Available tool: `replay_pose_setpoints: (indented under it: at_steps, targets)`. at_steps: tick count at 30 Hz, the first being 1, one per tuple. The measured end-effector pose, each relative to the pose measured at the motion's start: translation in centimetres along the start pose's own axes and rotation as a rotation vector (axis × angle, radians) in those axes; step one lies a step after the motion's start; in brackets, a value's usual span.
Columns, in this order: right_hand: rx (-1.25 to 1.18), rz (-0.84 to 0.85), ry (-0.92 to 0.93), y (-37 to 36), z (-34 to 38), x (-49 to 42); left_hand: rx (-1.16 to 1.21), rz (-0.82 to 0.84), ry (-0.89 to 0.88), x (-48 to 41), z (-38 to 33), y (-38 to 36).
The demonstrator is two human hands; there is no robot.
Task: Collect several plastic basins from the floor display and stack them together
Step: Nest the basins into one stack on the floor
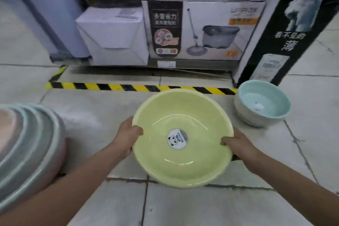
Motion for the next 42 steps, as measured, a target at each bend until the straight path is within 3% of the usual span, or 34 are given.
replay_pose_setpoints:
  at_steps: [4,8,18,21,24,27,30,33,36,39,42]
  targets:
    - [0.141,0.087,0.07,-10.8,4.1,-2.0,0.065,-0.236,0.052,0.6,4.1,11.1]
    - [0.27,0.13,0.097,-17.8,5.3,-2.9,0.089,-0.325,0.054,1.7,7.8,16.5]
    - [0.459,0.121,0.085,-20.7,6.1,-3.4,0.115,-0.354,0.05,1.5,9.6,18.6]
    - [0.616,0.067,0.152,-21.5,8.5,-3.1,0.004,-0.289,0.116,1.8,9.6,18.7]
    - [0.625,0.026,0.38,-25.2,14.3,-0.3,-0.165,0.013,0.173,3.5,8.6,18.5]
    - [0.536,0.166,0.533,-32.3,19.7,4.0,-0.425,0.154,0.126,7.1,4.6,21.6]
    - [0.489,0.333,0.585,-40.2,23.2,8.4,-0.242,0.15,0.02,10.5,-0.1,27.6]
    - [0.49,0.419,0.638,-46.5,25.3,12.7,-0.148,-0.063,-0.13,12.8,-3.4,36.4]
    - [0.687,0.4,0.686,-51.5,25.6,14.8,-0.147,-0.364,-0.196,14.1,-2.9,45.8]
    - [0.88,0.285,0.648,-54.4,24.5,14.5,-0.238,-0.601,-0.149,13.1,0.9,52.9]
    - [0.975,0.143,0.532,-55.3,23.4,13.3,-0.301,-0.637,-0.01,11.1,5.0,55.2]
Point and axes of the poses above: each hand's wrist, its own x-axis away from the middle knuckle, its own y-axis out of the back of the hand, z = x × y, the point moved 8 cm from there along -x, towards the middle knuckle, and after that the axes turned 1 degree about y, right-handed, at the moved point
